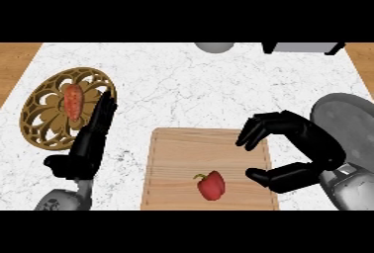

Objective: Pick the bell pepper from the cutting board and place it in the pan

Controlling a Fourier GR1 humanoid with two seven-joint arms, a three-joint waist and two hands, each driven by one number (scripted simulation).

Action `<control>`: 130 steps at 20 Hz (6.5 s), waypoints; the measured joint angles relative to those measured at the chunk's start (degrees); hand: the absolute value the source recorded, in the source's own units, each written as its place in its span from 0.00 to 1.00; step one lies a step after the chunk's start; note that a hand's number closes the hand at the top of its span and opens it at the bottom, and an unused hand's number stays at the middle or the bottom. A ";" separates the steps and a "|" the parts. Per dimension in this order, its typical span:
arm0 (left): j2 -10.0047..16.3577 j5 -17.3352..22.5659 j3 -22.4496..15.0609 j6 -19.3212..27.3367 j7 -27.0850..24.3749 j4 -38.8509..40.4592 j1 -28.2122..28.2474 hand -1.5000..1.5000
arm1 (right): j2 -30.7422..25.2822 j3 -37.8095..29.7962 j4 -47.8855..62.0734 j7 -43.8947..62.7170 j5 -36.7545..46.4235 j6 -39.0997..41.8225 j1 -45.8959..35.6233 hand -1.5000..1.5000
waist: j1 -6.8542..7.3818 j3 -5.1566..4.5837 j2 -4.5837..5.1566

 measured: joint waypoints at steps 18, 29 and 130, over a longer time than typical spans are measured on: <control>-3.46 -1.55 -2.60 -3.40 -2.35 -0.01 2.30 0.50 | -3.09 8.25 -1.04 -0.03 24.83 10.60 -9.42 0.00 | -1.32 -0.07 -0.40; -2.87 -1.37 -1.48 -4.97 -1.46 -1.31 2.61 0.50 | 1.50 25.92 -1.11 12.26 48.14 12.57 -12.78 0.00 | -1.13 -0.05 -0.38; -11.28 -9.78 4.93 -11.91 0.87 -2.38 3.36 0.50 | 0.80 -53.36 47.32 -13.70 41.57 -32.26 -7.18 1.00 | -0.23 0.10 0.14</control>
